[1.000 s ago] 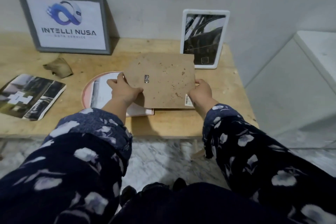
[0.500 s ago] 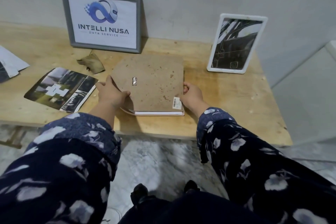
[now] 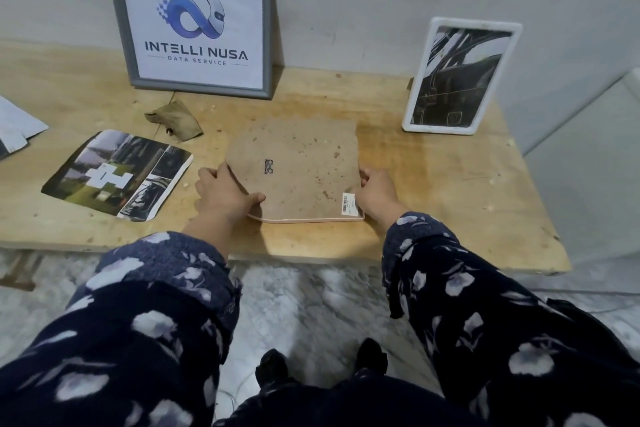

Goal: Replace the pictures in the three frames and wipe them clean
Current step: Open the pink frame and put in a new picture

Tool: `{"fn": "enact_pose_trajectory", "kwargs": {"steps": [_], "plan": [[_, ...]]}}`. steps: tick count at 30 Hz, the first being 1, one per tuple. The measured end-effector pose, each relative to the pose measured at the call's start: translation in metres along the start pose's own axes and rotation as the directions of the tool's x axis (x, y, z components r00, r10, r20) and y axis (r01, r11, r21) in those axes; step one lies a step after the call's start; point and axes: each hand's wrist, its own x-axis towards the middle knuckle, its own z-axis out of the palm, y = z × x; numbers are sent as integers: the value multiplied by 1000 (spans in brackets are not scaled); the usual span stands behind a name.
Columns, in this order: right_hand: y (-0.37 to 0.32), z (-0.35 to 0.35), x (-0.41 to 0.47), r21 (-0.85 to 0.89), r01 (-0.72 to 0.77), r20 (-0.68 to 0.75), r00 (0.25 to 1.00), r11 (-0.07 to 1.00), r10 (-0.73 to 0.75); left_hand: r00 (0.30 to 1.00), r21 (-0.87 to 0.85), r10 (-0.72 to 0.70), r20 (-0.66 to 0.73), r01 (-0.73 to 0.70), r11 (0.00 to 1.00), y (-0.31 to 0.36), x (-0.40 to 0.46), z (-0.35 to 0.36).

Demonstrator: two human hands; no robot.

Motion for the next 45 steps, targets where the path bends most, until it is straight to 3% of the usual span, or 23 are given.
{"fn": "enact_pose_trajectory", "kwargs": {"steps": [6, 13, 16, 20, 23, 26, 32, 35, 38, 41, 45], "plan": [[-5, -1, 0, -206, 15, 57, 998, 979, -3, 1000, 108, 13, 19, -15, 994, -5, 4, 6], [-13, -10, -2, -586, 122, 153, 987, 801, -38, 998, 322, 34, 52, -49, 945, -3, 6, 7], [-17, -15, 0, -601, 144, 192, 981, 786, -33, 993, 502, 94, 67, -115, 857, 0, 6, 5], [-21, -23, 4, -599, 61, 135, 990, 798, 25, 986, 660, 134, 102, -168, 733, 4, 8, 3], [-28, -26, 7, -744, 154, 118, 988, 650, -99, 969, 734, 189, 159, -244, 633, 11, 14, -7], [-40, -29, 7, -812, 296, 237, 955, 504, -179, 943, 749, 240, 229, -328, 575, 19, 24, -13], [-49, -30, 17, -773, 408, 408, 906, 486, -111, 910, 757, 246, 334, -414, 505, 37, 40, -22], [-55, -29, 24, -803, 408, 439, 898, 433, -31, 903, 731, 243, 353, -429, 531, 40, 46, -22], [-60, -28, 33, -801, 423, 444, 894, 424, -55, 895, 736, 188, 405, -441, 513, 50, 51, -23], [-64, -28, 38, -810, 448, 452, 888, 378, -82, 888, 701, 126, 443, -430, 569, 62, 55, -24], [-70, -26, 41, -805, 496, 497, 863, 326, -86, 888, 659, 170, 428, -435, 614, 65, 54, -15]]}}
